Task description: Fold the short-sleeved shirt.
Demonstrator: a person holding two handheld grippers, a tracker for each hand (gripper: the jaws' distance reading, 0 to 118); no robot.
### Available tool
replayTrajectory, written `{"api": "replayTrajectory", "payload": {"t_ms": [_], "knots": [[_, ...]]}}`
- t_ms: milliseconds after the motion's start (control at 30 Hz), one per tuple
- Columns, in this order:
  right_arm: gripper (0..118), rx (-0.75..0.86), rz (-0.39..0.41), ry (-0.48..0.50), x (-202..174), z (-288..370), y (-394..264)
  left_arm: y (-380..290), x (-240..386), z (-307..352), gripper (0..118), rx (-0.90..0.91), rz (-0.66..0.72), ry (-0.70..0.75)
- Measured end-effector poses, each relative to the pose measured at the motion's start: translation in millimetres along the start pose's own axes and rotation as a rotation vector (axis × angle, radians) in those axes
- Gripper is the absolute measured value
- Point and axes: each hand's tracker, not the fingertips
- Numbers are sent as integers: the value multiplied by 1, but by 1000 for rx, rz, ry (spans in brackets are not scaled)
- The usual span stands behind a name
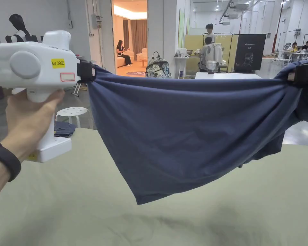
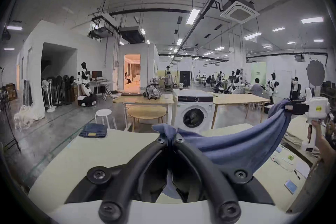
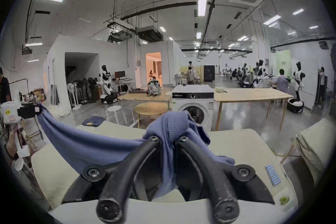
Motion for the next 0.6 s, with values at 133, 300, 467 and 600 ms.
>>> {"api": "replayTrajectory", "payload": {"t_ms": [133, 300, 467, 600], "knots": [[10, -74, 8, -18, 4, -26, -33, -37, -2, -21, 0, -65, -28, 7], [10, -190, -16, -13, 16, -38, -114, -134, -8, -24, 0, -186, 83, -52], [10, -275, -129, 15, 34, 11, -225, -234, -4, 37, 0, -217, 117, -99], [10, -321, -170, -59, 20, 106, -326, -323, 12, 116, 0, -274, 225, -87]]}}
